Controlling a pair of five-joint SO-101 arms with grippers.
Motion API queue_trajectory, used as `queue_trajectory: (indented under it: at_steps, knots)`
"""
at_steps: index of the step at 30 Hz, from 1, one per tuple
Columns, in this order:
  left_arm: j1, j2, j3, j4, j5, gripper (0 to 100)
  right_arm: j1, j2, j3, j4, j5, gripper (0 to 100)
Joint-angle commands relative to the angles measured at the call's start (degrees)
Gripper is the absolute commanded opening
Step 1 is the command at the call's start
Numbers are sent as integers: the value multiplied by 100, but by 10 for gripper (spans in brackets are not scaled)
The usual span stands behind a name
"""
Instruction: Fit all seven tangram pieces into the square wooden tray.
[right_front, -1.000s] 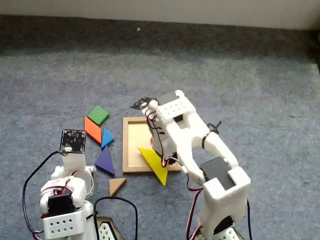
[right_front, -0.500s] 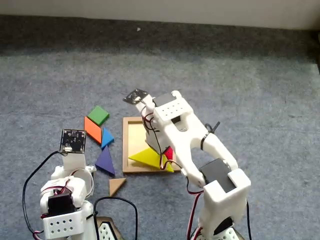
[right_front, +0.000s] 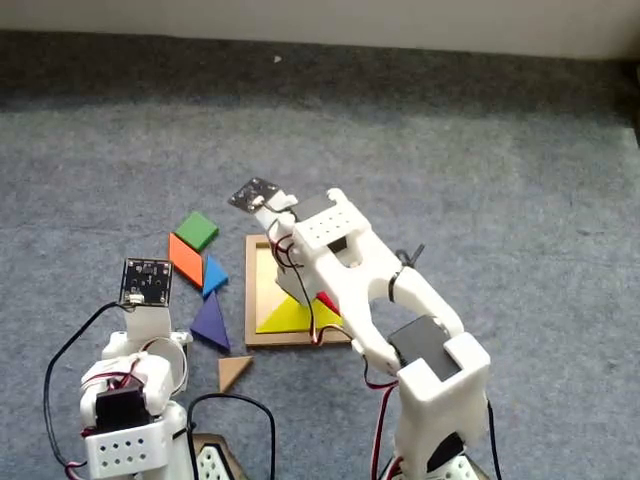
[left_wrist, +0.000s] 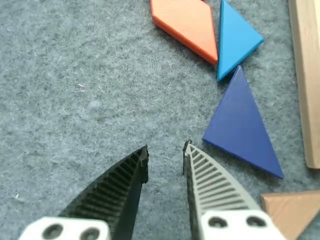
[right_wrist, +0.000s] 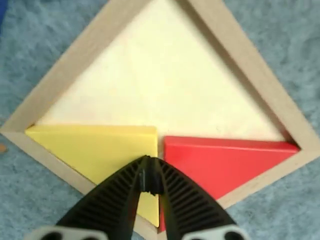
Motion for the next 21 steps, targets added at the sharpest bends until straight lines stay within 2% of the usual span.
queue_trajectory:
  at_steps: [1, 9, 15, 21]
  knots:
    - [-101, -171, 110, -97, 35, 133, -92, -13, -154, 453, -70, 9]
    - [-101, -171, 110, -97, 35, 133, 92, -57, -154, 602, -70, 8]
    - [-101, -171, 110, -97, 35, 133, 321, -892, 57, 549, -70, 8]
    - [-101, -171, 110, -97, 35, 133, -22, -1560, 1209, -374, -70, 8]
